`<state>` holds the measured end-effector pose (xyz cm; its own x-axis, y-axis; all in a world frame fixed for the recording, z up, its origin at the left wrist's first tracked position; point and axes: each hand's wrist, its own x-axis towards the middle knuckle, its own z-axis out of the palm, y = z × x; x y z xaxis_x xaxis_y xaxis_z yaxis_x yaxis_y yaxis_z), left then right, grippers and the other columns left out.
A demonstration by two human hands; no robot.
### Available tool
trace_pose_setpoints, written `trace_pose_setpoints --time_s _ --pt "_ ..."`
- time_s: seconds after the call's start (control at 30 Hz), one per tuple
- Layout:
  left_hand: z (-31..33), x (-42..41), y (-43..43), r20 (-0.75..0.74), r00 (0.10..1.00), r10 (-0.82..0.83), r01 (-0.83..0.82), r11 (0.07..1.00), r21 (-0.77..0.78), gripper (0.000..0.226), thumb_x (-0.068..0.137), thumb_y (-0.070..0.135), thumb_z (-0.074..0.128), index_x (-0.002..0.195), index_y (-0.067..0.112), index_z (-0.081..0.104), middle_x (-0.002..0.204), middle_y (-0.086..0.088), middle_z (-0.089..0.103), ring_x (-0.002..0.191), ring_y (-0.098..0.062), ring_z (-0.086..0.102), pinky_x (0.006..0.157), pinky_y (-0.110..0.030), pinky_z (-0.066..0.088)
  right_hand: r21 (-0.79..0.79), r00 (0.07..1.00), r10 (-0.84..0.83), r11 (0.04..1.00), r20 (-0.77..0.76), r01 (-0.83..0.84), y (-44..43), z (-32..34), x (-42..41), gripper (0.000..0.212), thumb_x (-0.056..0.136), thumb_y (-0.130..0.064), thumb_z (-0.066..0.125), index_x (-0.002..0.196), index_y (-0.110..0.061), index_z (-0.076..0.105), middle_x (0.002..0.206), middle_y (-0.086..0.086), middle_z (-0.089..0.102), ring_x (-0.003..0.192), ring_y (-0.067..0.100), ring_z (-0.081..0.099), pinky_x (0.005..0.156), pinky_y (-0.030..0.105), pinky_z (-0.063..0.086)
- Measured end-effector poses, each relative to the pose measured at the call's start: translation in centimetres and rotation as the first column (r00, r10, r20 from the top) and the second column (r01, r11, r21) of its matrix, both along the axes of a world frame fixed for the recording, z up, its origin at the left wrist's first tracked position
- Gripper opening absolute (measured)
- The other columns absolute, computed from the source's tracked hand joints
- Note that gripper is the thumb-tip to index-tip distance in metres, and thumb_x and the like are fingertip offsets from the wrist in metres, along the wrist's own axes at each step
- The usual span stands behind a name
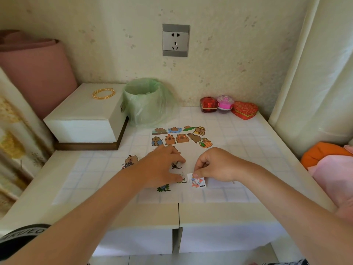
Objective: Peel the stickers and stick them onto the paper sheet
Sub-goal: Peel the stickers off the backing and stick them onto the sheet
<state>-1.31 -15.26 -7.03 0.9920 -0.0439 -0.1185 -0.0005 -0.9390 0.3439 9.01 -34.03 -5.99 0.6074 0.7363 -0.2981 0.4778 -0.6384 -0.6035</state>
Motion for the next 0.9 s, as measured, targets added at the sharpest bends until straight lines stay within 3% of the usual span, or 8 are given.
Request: trace_pose_setpoints --time_s 0.2,0.43,0.6,0.67,0.77,0.9 --pt "-0.3 0.1 0.2 0.012 1.0 -0.007 0.006 1.0 0.008 0.056 0.087 0.047 0.069 0.139 0.039 0.05 0.142 0.013 0.04 0.133 -0.008 0.027 0.104 -0.026 0.03 -0.034 0.999 0.015 0.999 0.048 -0.013 0.3 0.0 -0.2 0.007 0.082 -0.029 0.08 0.077 -0.029 0.075 0.073 -0.015 0.07 0.071 -0.001 0.061 0.067 0.022 0.047" --pt "-0.8 0.1 0.0 0.053 0.998 -0.03 0.028 0.999 0.027 0.053 0.088 0.044 0.068 0.138 0.038 0.049 0.136 0.013 0.042 0.129 -0.009 0.031 0.103 -0.026 0.034 -0.091 0.99 0.042 0.995 0.133 -0.03 0.6 0.2 -0.8 0.011 0.083 -0.032 0.079 0.085 -0.022 0.077 0.083 -0.004 0.074 0.085 0.018 0.069 0.075 0.036 0.056" --pt "-1.4 -0.7 -0.6 0.243 0.959 -0.143 0.162 0.985 -0.062 0.023 0.085 0.017 0.067 0.104 0.03 0.069 0.109 0.013 0.055 0.105 -0.006 0.048 0.088 -0.031 0.046 -0.161 0.957 0.047 0.987 0.287 -0.001 0.8 0.5 -1.1 0.02 0.077 -0.045 0.08 0.085 -0.027 0.077 0.082 -0.011 0.07 0.081 0.011 0.064 0.061 0.027 0.046" --pt "-2.0 -1.3 -0.7 0.309 0.929 -0.203 0.223 0.974 -0.029 0.024 0.085 0.01 0.061 0.098 0.027 0.072 0.102 0.012 0.061 0.098 -0.008 0.054 0.078 -0.029 0.049 -0.196 0.919 0.051 0.98 0.391 0.029 0.8 0.7 -1.1 0.033 0.071 -0.054 0.08 0.09 -0.027 0.075 0.086 -0.009 0.07 0.084 0.014 0.064 0.063 0.026 0.046" --pt "-2.7 -2.2 -0.8 0.405 0.874 -0.269 0.254 0.963 0.09 0.03 0.086 0.007 0.058 0.104 0.025 0.074 0.106 0.01 0.067 0.094 -0.014 0.062 0.07 -0.03 0.053 -0.193 0.891 0.035 0.979 0.454 0.06 0.4 0.8 -1.1 0.046 0.067 -0.062 0.08 0.095 -0.026 0.073 0.09 -0.008 0.068 0.088 0.015 0.063 0.069 0.029 0.049" --pt "-3.2 -3.3 -1.0 0.407 0.843 -0.351 0.316 0.936 0.153 0.034 0.093 0.014 0.053 0.121 0.023 0.07 0.119 0.006 0.066 0.104 -0.017 0.06 0.079 -0.037 0.053 -0.115 0.894 0.034 0.993 0.448 0.02 -0.1 0.3 -1.9 0.031 0.076 -0.054 0.078 0.097 -0.032 0.07 0.088 -0.015 0.062 0.086 0.008 0.056 0.061 0.024 0.036"
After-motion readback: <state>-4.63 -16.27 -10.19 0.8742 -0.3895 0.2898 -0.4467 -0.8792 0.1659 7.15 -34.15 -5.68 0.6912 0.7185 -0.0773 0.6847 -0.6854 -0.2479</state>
